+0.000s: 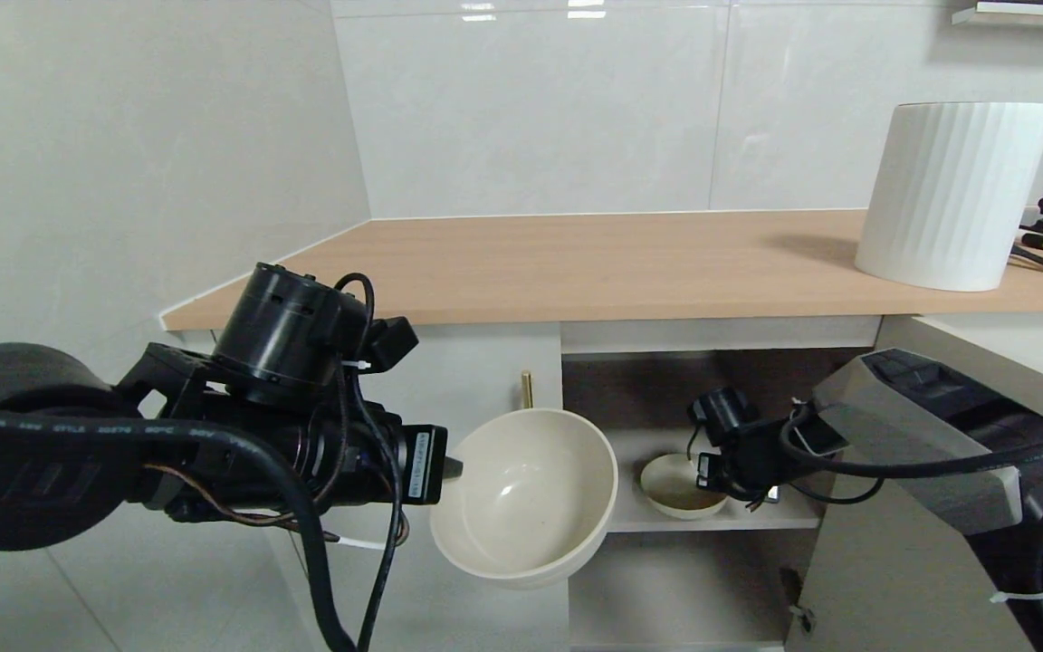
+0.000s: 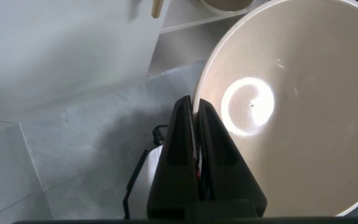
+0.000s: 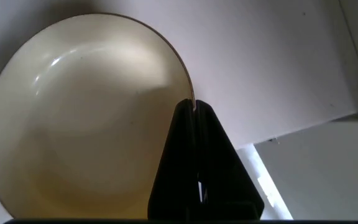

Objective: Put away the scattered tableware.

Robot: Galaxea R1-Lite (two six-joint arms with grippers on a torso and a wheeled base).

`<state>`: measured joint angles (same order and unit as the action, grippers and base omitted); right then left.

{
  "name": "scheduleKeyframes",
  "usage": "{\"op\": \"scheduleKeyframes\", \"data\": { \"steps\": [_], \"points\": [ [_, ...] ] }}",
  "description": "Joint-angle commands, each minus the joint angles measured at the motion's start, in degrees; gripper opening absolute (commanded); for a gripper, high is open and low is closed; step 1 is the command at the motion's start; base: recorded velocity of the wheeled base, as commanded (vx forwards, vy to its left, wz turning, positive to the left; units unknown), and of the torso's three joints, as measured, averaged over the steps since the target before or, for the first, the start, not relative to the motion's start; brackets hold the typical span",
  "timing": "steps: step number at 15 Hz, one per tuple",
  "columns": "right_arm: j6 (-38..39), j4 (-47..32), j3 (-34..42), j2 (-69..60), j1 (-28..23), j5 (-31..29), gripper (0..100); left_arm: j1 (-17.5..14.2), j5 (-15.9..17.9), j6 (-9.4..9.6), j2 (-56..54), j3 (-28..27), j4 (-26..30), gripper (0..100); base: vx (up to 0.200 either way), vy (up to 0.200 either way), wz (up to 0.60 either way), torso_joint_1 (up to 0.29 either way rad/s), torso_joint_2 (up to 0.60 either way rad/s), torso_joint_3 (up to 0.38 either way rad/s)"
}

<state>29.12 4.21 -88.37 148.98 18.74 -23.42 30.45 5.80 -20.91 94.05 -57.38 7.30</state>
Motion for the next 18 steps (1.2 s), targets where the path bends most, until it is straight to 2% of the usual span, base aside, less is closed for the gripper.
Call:
{"op": "scheduleKeyframes", "data": {
  "steps": [1, 9, 10, 16, 17, 18],
  "points": [
    [0.1, 0.0, -1.8, 1.7, 0.0, -0.1, 0, 0.0, -0.1, -0.01, 0.3, 0.0, 0.0, 0, 0.0, 0.0, 0.0, 0.0, 0.0, 0.0],
    [0.6, -0.1, -5.1, 2.9, -0.7, -2.1, 0, 0.0, -0.1, -0.01, 0.3, 0.0, 0.0, 0, 0.0, 0.0, 0.0, 0.0, 0.0, 0.0],
    [0.8, -0.1, -5.2, 3.0, -0.7, -2.1, 100, 0.0, -0.1, -0.1, 0.3, 0.0, 0.0, 0, 0.0, 0.0, 0.0, 0.0, 0.0, 0.0],
    [4.2, -0.9, -3.6, -0.9, -0.7, -2.0, 100, 0.0, -0.3, -0.01, 0.5, 0.0, -0.1, 0, 0.0, 0.0, 0.0, 0.0, 0.0, 0.0],
    [5.2, -1.6, -0.3, -4.7, -0.3, -1.4, 100, 0.0, -0.8, -0.01, 1.2, 0.0, -0.1, 0, 0.0, 0.0, 0.0, 0.0, 0.0, 0.0],
    [5.4, -1.8, 6.5, -11.3, 1.7, 2.2, 100, 0.8, -3.3, -0.01, 3.1, -0.1, -0.1, 0, 0.0, 0.0, 0.0, 0.0, 0.0, 0.0]
  ]
}}
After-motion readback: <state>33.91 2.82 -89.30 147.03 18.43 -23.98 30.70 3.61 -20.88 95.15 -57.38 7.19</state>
